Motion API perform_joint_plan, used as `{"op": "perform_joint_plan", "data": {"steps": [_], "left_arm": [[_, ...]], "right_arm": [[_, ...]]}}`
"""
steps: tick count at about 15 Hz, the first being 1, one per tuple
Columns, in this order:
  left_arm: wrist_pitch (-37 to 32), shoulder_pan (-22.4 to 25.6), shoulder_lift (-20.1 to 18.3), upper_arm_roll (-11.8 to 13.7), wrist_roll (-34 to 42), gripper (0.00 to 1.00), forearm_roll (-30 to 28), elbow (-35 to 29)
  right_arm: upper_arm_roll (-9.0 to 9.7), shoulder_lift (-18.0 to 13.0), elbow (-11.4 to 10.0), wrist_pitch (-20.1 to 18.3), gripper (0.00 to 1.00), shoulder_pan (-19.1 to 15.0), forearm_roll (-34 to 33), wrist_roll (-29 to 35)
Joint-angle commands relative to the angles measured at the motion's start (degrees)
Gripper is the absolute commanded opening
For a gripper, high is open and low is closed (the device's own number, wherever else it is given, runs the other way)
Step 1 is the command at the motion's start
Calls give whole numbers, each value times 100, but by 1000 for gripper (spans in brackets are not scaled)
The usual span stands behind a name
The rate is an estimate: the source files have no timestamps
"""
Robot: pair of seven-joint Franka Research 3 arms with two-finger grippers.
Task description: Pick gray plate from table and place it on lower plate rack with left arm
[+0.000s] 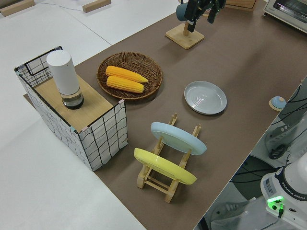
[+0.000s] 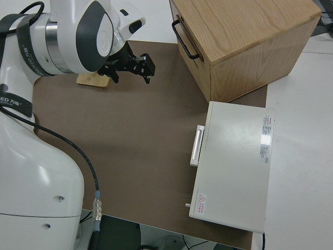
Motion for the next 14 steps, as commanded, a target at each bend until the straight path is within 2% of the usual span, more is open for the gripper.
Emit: {"op": "perform_joint_plan", "data": {"steps": [1, 7, 14], "left_arm": [[46, -2, -137, -9, -15, 998, 62, -155], [-51, -2, -146, -9, -6, 998, 70, -164], [-25, -11, -348, -27, -41, 998, 70, -558]], "right_arm": [[123, 56, 125, -94, 983, -129, -18, 77], [123, 56, 117, -94, 983, -129, -18, 77], [123, 56, 117, -94, 983, -121, -18, 77]]}}
